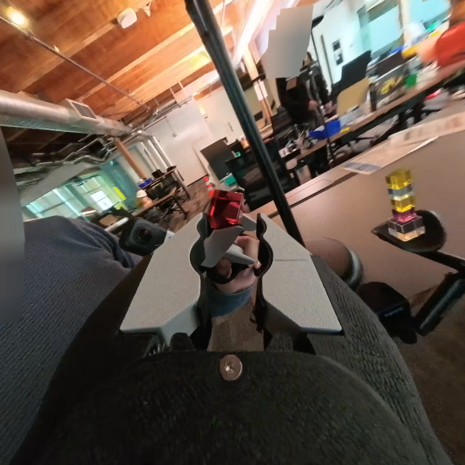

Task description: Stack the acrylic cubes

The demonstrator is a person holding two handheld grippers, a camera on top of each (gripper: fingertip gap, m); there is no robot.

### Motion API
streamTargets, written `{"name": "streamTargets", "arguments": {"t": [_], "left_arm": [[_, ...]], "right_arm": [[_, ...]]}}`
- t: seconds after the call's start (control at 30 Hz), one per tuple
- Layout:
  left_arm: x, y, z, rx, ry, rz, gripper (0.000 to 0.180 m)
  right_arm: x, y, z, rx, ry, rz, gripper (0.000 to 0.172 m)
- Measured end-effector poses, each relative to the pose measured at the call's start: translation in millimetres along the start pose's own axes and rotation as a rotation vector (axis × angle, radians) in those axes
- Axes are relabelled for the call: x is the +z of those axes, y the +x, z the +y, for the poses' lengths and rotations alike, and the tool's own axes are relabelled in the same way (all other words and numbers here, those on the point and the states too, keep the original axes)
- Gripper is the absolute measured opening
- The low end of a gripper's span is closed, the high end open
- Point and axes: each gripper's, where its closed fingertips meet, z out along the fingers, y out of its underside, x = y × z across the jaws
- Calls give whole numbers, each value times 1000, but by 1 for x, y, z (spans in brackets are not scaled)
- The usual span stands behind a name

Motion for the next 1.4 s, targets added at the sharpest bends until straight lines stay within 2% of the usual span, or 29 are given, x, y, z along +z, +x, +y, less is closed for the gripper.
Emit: {"name": "streamTargets", "arguments": {"t": [0.27, 0.47, 0.57, 0.67, 0.77, 0.87, 0.97, 1.1, 1.3, 1.4], "left_arm": [[10, -48, 60, 174, -128, -140, 27], [21, -91, 100, 286, -203, -267, 27], [24, -116, 106, 315, -201, -368, 41], [20, -145, 117, 305, -296, -478, 51], [8, -166, 116, 346, -348, -601, 53], [-10, -179, 107, 401, -387, -759, 51], [-25, -179, 104, 427, -439, -883, 50], [-40, -167, 104, 461, -529, -998, 49], [-56, -149, 94, 489, -612, -1133, 49], [-64, -141, 88, 490, -637, -1188, 49]], "right_arm": [[41, 59, -5, 105, -117, -214, 24], [71, 107, -19, 89, -230, -396, 24], [86, 143, -38, 40, -256, -436, 24], [100, 182, -64, -41, -268, -456, 24], [120, 224, -80, -189, -309, -446, 24], [143, 249, -84, -307, -382, -511, 23], [161, 255, -76, -458, -488, -674, 23], [171, 253, -49, -667, -670, -981, 23], [186, 262, -15, -799, -931, -1278, 24], [188, 263, -5, -805, -996, -1385, 23]]}}
